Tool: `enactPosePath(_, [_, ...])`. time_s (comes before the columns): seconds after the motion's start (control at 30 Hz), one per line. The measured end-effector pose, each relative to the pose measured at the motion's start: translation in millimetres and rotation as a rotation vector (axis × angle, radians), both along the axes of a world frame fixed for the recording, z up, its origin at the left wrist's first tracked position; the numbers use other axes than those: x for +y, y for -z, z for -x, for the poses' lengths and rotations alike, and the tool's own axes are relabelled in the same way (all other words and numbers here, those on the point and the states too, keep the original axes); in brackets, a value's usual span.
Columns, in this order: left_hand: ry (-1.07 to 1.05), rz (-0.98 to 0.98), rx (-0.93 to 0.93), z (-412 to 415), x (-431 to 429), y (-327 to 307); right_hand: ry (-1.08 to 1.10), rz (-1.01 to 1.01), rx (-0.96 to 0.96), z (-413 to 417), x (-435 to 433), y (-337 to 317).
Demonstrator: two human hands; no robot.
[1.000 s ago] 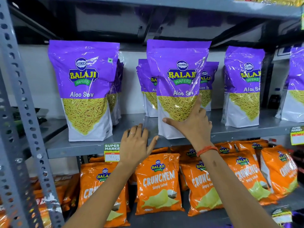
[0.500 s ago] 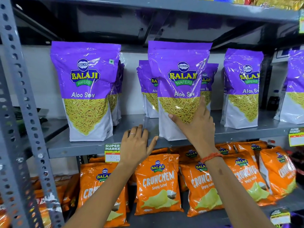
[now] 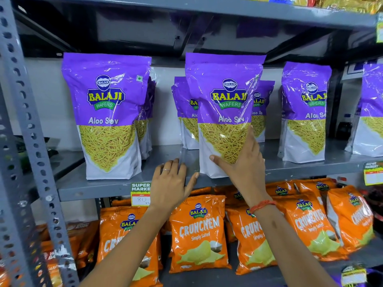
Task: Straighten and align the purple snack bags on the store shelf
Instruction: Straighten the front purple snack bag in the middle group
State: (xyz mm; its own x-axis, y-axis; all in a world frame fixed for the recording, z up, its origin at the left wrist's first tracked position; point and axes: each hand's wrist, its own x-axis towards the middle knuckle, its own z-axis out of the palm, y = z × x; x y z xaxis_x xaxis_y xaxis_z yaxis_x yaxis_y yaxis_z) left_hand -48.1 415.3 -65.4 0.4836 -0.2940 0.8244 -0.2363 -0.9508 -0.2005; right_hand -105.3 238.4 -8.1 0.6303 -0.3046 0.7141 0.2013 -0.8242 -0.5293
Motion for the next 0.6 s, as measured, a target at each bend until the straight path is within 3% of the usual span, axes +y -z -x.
enactPosePath(0.6, [-0.012,-0.013,-0.012,-1.2,0.5,0.1,0.016,-0.020,0.010,-33.5,10.8,2.9])
